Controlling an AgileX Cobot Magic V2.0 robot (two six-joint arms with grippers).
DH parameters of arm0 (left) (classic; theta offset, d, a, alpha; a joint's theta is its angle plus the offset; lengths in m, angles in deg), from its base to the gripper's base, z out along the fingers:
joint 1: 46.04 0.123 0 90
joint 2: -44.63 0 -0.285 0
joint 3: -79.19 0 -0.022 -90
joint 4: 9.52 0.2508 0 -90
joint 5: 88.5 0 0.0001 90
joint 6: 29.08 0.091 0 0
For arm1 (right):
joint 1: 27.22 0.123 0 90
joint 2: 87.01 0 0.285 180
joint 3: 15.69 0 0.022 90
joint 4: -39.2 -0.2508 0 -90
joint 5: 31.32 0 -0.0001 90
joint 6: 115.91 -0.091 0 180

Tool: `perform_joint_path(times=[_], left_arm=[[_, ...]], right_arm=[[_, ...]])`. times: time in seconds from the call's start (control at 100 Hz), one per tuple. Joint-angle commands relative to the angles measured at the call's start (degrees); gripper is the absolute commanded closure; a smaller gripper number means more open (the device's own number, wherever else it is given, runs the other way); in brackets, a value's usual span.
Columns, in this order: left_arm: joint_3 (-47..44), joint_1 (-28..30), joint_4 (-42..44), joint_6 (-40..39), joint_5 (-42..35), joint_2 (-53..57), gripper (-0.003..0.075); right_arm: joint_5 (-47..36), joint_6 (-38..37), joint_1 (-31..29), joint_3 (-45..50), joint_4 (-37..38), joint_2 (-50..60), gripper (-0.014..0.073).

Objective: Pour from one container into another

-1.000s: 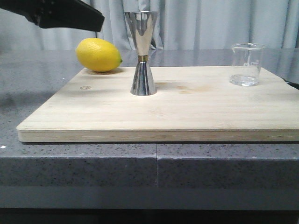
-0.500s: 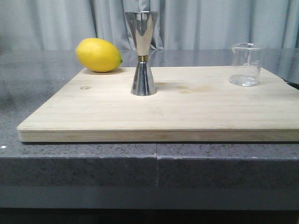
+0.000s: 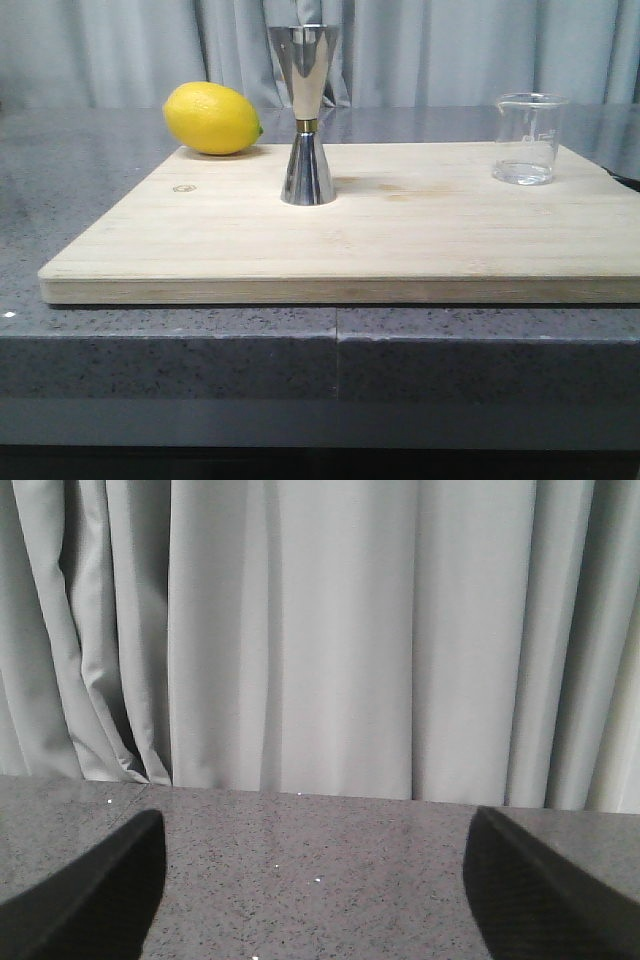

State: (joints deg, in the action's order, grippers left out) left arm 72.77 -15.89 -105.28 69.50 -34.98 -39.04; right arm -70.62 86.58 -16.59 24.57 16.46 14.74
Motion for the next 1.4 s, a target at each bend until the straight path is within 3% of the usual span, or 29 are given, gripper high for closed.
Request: perform_joint_path(times=[0.0, 0.45, 0.72, 0.94, 1.06, 1.13, 1.3, 1.39], left_arm=[[1.0, -0.5, -4.3, -3.1, 0.4, 1.9, 0.0272], [0.7, -21.0, 2.0, -3.2, -6.9, 1.9, 0.0283], [0.6, -26.9, 3.2, -8.5, -7.7, 3.1, 0.0283], [-0.2, -30.4, 6.4, -8.5, -10.4, 8.6, 0.0283], [-2.5, -31.3, 8.1, -8.5, -16.7, 13.9, 0.0283], [-4.7, -31.3, 8.1, -8.5, -22.3, 17.5, 0.0283], [-10.6, -31.3, 7.9, -8.5, -40.4, 26.1, 0.0331], [-12.7, -31.3, 7.7, -8.5, -46.8, 29.7, 0.0384]], right_arm=[[0.5, 2.4, -0.1, -4.5, -1.5, 1.7, 0.0039], [9.2, 22.5, -0.1, -13.7, -15.9, 5.4, 0.0039], [12.1, 37.1, -0.1, -13.7, -27.8, 12.5, 0.0039], [17.0, 40.0, -0.1, -13.7, -29.4, 17.5, 0.0039], [17.1, 46.0, -0.1, -13.7, -30.8, 19.3, 0.0039], [16.4, 51.6, -0.1, -13.7, -35.5, 19.8, 0.0039], [10.1, 69.9, -0.1, -13.7, -53.9, 22.5, 0.0039], [8.5, 74.9, -0.1, -13.7, -62.8, 23.9, 0.0039]])
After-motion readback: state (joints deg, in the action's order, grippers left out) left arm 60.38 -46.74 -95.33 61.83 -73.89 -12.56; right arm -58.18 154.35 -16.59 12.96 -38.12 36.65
